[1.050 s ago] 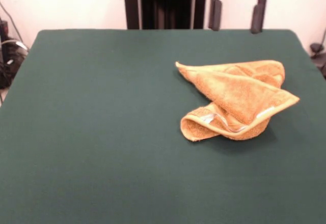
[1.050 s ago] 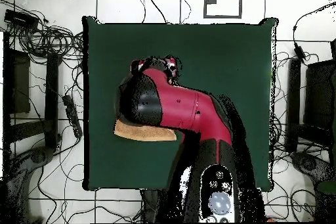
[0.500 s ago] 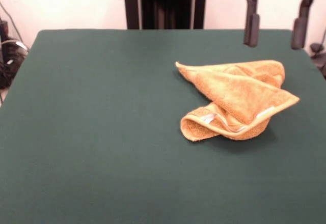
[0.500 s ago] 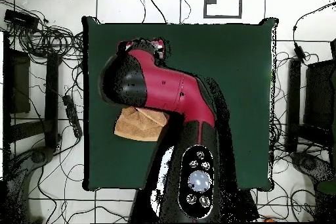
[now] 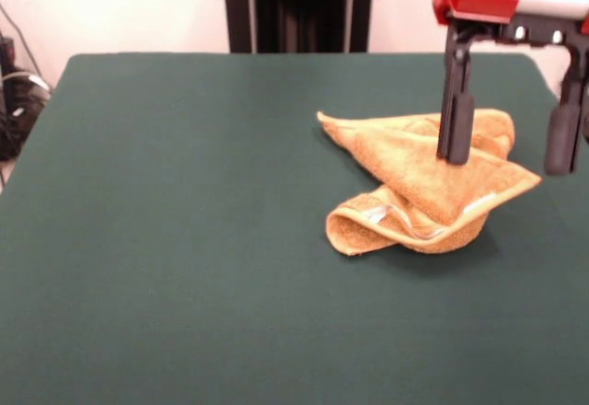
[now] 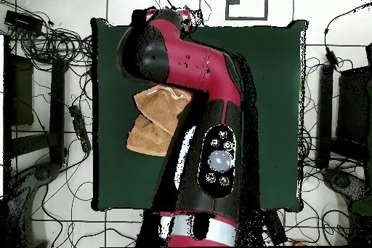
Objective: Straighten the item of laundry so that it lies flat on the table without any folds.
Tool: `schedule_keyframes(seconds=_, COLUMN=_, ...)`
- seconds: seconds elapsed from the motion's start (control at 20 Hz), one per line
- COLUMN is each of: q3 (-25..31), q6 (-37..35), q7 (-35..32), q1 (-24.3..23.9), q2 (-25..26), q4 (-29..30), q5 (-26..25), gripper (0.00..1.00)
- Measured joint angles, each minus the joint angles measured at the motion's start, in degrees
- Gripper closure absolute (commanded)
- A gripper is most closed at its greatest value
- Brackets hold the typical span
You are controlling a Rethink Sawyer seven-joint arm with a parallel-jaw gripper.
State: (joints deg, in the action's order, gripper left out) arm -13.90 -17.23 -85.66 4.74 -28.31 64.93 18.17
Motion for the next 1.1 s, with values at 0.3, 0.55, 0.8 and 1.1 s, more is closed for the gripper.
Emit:
schedule_keyframes(seconds=0.3, q3=-1.2, q6=-0.01, q7=0.0, q1=-0.17, q2=4.49, q4=-5.56, q5=1.5, gripper=0.0)
schedule_keyframes(seconds=0.55, q3=-1.77, q6=-0.01, q7=0.0, q1=-0.17, q2=7.4, q4=-8.13, q5=2.21, gripper=0.0)
schedule_keyframes(seconds=0.8, q3=-1.78, q6=0.0, q7=0.0, q1=-0.16, q2=8.64, q4=-8.45, q5=2.25, gripper=0.0)
schedule_keyframes(seconds=1.1, q3=-1.78, q6=0.0, q7=0.0, q1=-0.15, q2=8.71, q4=-7.84, q5=2.26, gripper=0.0)
